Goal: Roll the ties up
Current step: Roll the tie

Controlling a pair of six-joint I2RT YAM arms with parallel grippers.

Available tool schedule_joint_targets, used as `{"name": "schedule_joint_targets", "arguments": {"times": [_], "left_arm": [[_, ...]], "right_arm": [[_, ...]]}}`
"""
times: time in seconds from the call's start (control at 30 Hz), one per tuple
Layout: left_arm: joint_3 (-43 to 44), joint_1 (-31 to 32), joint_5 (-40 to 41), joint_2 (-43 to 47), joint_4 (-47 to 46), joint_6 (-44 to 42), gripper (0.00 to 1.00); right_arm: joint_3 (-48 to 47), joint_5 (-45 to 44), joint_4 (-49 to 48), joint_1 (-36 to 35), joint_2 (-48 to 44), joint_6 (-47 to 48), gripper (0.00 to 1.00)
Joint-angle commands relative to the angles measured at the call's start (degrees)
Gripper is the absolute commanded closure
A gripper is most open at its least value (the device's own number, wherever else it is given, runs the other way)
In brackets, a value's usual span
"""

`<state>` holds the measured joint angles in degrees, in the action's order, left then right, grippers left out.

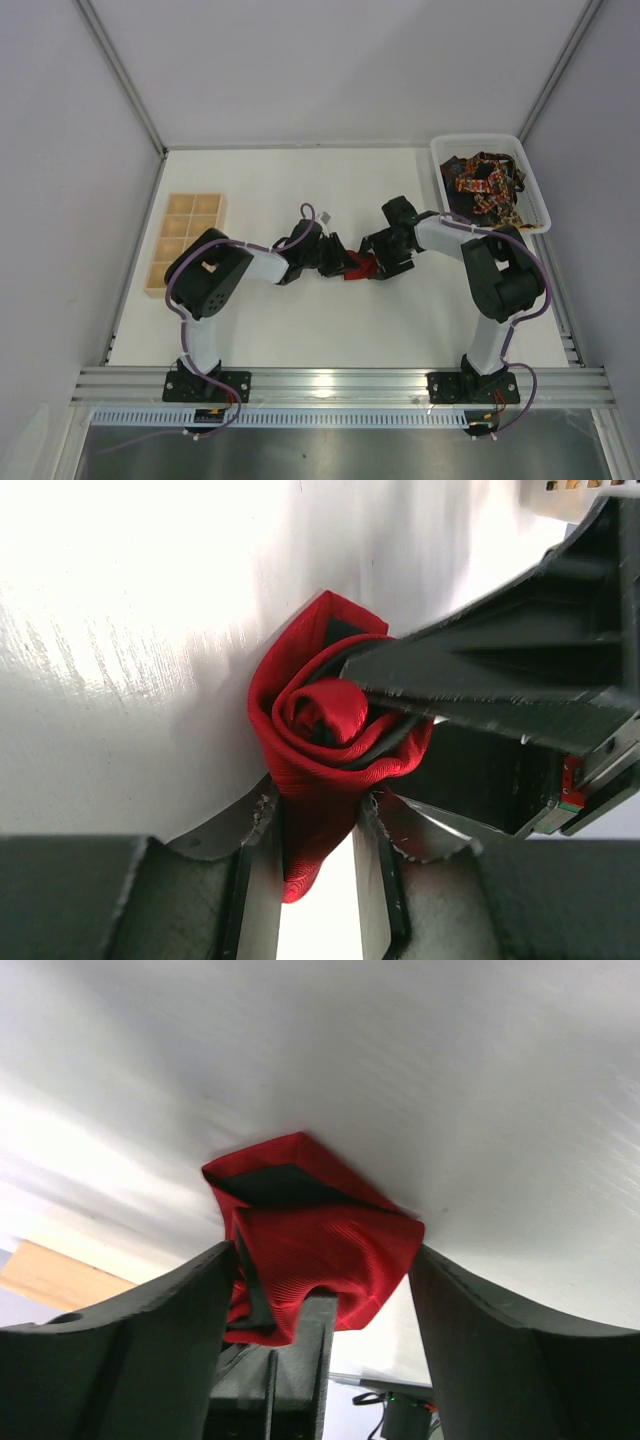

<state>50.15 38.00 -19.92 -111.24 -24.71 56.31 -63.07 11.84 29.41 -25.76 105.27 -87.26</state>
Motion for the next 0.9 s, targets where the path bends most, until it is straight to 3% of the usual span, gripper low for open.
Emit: {"name": "schedule_joint_targets", "arguments": {"times": [0.0,0.2,0.57,0.67,0.8,0.87], "left_arm": [[-0.67,0.15,3.67,-3.55,8.45,-5.51,1.0],[-0.76,0.15,2.7,-2.58,8.71,-6.57,1.0],[1.35,0.15,1.29,-2.23,11.09,-7.54,0.99],[1.18,0.23,0.59,-1.96,10.12,-7.62,0.87],[1.0,0.15,0.41,-1.0,9.86,-8.24,0.6],[0.56,0.15,0.32,-0.82,9.51,-8.5,0.53]], "right_arm": [[0.32,-5.42,1.7,-0.61,3.71,3.94,0.22],[-0.74,-7.53,2.85,-0.52,2.48,6.14,0.08],[-1.45,-7.35,3.2,-0.35,4.5,6.85,0.14],[-1.35,-7.7,3.11,-0.35,4.85,6.49,0.16],[-1.44,-7.62,2.67,-0.35,5.38,6.93,0.19],[-1.44,-7.62,2.76,-0.43,5.56,7.28,0.21]]}}
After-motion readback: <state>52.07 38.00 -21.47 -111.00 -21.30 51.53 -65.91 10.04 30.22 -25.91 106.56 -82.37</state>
